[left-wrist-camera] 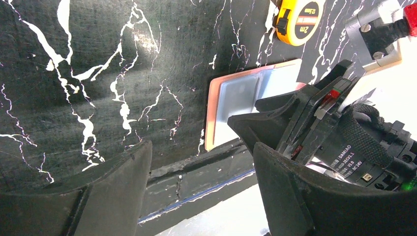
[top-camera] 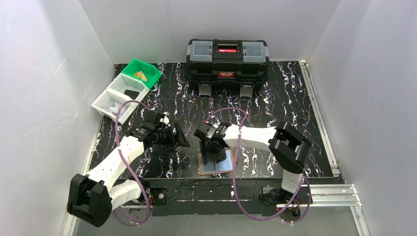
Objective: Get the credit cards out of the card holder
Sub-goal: Remove the credit card from the card holder.
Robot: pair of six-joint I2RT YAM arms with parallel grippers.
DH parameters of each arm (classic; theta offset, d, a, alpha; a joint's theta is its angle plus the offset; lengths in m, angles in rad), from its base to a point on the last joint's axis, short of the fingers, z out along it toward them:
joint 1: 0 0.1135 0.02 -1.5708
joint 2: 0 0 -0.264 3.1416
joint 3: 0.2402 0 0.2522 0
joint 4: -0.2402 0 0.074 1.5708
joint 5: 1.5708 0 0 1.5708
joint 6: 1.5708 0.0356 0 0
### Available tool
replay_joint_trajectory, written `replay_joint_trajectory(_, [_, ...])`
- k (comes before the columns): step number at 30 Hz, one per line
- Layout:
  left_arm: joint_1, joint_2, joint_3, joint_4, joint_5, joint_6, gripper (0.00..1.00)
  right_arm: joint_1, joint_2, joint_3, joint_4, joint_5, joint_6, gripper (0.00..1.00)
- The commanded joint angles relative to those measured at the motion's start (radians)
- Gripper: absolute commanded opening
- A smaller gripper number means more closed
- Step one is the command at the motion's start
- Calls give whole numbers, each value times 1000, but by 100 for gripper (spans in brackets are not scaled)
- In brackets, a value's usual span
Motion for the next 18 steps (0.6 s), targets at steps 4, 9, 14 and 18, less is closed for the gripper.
replay_joint_trajectory(4, [-9, 17, -24, 8, 14, -12, 74, 34, 35, 62, -83, 83, -8, 63])
replay_joint_trajectory(9, [-14, 32, -24, 13, 13, -13, 74, 44, 43, 82, -101, 108, -14, 62])
replay_joint_trajectory(14, [-19, 40, -20, 14, 10, -13, 74, 53, 67, 92, -107, 103, -18, 61])
replay_joint_trajectory(18, [-22, 47, -20, 14, 9, -16, 74, 52, 80, 84, -90, 78, -26, 54])
